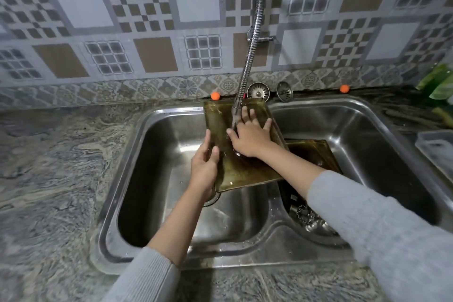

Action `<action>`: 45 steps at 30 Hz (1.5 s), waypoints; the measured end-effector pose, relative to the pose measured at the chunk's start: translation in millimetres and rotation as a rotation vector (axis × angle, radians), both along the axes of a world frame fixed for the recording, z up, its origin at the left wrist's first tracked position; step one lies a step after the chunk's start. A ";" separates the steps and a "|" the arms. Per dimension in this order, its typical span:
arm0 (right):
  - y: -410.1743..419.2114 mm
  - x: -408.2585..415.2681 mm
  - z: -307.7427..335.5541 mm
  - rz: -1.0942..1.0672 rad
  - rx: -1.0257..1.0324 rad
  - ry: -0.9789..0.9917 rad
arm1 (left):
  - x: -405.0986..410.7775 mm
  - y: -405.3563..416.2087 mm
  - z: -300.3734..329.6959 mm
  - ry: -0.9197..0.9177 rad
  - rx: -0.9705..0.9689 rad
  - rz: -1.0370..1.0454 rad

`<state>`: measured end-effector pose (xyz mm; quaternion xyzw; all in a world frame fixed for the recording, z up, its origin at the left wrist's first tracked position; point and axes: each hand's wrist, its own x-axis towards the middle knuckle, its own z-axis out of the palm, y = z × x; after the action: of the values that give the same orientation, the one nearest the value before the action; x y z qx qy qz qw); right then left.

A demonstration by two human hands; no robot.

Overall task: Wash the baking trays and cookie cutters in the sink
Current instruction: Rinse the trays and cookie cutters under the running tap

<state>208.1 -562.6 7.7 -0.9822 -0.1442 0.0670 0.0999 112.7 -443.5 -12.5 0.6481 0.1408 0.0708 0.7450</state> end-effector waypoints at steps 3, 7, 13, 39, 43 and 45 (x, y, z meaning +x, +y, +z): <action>8.1 -16.7 0.6 0.308 -0.012 0.083 | -0.1 9.3 -3.7 0.039 -0.062 0.064; -8.7 -25.5 -4.1 0.474 -0.070 0.177 | 0.5 29.6 -8.6 0.072 -0.133 0.131; 12.1 0.8 3.4 0.063 -0.123 0.029 | -10.6 4.0 -6.2 0.038 -0.154 -0.022; -49.9 -43.8 -4.9 0.005 0.543 -0.099 | -9.0 60.7 -23.3 0.103 -0.188 0.073; -39.6 -52.6 -10.1 -0.205 1.002 0.306 | -10.4 51.5 -22.8 0.104 -0.252 0.040; -38.0 -51.9 -11.4 -0.298 1.176 0.363 | -11.4 48.2 -23.3 0.121 -0.282 0.015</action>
<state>156.2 -600.6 -3.7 -0.7457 0.0007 0.1273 0.6540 101.3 -395.3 -35.8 0.5392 0.1991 0.0168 0.8181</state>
